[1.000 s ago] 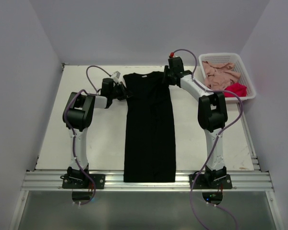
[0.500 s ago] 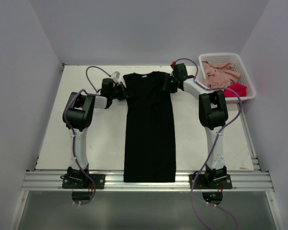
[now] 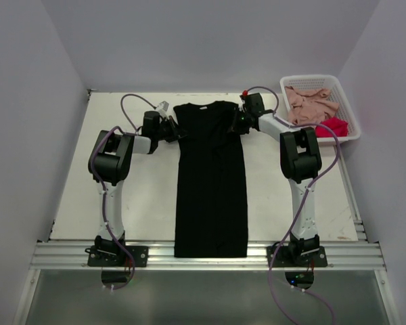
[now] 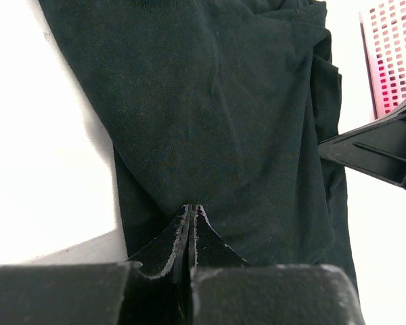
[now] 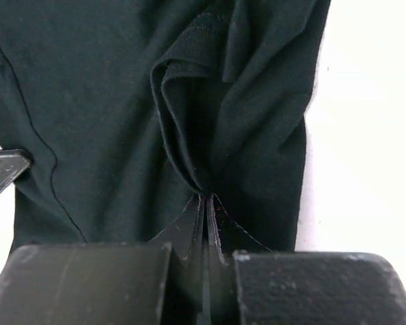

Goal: Fold and stack the t-shirts
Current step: Rotate the tshirt 90 degrees

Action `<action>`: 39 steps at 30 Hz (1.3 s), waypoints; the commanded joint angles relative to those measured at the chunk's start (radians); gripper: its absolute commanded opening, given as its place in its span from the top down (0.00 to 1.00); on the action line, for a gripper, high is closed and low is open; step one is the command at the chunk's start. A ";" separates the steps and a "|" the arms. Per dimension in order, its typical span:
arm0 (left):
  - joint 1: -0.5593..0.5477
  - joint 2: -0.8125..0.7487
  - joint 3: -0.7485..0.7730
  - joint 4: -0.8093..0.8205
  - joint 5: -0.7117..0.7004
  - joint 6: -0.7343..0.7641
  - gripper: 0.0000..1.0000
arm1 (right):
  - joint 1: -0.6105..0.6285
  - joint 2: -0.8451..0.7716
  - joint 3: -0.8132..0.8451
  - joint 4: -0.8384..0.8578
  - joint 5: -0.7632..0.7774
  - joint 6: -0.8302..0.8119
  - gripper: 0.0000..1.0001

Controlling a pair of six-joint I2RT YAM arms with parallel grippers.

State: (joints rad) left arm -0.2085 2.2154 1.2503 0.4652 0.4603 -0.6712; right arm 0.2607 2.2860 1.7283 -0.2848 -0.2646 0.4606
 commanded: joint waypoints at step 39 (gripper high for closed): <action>0.014 0.012 -0.031 -0.040 0.000 0.002 1.00 | 0.006 -0.392 -0.331 0.105 0.107 -0.026 0.72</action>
State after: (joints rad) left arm -0.2050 2.2181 1.2453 0.4778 0.4694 -0.6888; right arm 0.2626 1.9480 1.3624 -0.2348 -0.1143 0.4335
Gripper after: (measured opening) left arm 0.005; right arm 0.339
